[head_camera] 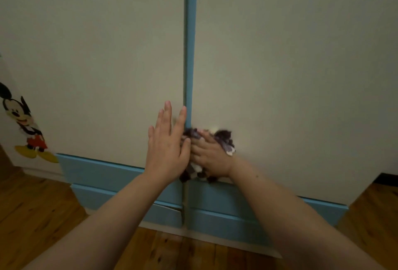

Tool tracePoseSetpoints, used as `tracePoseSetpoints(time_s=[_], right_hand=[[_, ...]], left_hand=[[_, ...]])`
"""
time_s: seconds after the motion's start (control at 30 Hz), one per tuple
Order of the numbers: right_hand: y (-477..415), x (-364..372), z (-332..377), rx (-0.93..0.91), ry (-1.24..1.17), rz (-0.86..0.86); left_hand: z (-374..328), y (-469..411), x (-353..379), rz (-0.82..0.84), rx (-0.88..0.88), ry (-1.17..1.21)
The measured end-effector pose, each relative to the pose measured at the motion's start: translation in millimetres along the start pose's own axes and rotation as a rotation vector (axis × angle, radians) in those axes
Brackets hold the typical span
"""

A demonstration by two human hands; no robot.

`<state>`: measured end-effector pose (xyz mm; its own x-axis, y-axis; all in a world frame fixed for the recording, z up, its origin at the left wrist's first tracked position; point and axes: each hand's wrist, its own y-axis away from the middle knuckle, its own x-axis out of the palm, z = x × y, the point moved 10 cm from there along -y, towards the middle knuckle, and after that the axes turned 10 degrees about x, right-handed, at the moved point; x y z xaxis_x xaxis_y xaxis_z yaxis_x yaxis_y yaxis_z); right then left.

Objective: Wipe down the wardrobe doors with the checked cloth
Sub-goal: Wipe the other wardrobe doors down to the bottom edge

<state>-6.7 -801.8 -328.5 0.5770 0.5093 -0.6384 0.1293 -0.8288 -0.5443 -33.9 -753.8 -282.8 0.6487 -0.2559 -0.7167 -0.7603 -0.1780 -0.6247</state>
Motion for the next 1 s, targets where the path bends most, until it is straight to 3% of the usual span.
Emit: tracePoseSetpoints(time_s=[0.1,0.3,0.43,0.57,0.67,0.8,0.9,1.0], right_hand=[[-31.9,-41.6,-35.7,0.002,0.037,-0.041],[-102.4,-124.3,-120.0,0.194,0.272,-0.147],[-111.3,-138.9,-125.3,0.269,0.255,-0.241],[-70.1,-109.3,-102.1,0.271,0.167,-0.270],[-15.8,-65.8,-68.2,0.220,0.068,-0.187],[47.9,-6.4,-38.3,0.162,0.064,0.091],[87.0,7.8,-31.4,0.108,0.072,0.151],[118.7,16.2,-30.9,0.086,0.109,0.225]], left_hand=[[-9.2,-11.1,-13.9,-0.069,0.017,0.037],[-42.4,-38.3,-41.7,-0.212,0.095,0.041],[-45.0,-48.2,-51.3,-0.270,0.088,0.021],[-45.3,-42.6,-42.6,-0.251,0.093,0.002],[-48.0,-39.6,-30.0,-0.209,0.084,-0.020],[-67.0,-36.5,-5.6,-0.134,0.224,-0.132],[-79.7,-32.8,15.7,-0.069,0.301,-0.209],[-77.3,-33.6,32.2,-0.007,0.257,-0.259]])
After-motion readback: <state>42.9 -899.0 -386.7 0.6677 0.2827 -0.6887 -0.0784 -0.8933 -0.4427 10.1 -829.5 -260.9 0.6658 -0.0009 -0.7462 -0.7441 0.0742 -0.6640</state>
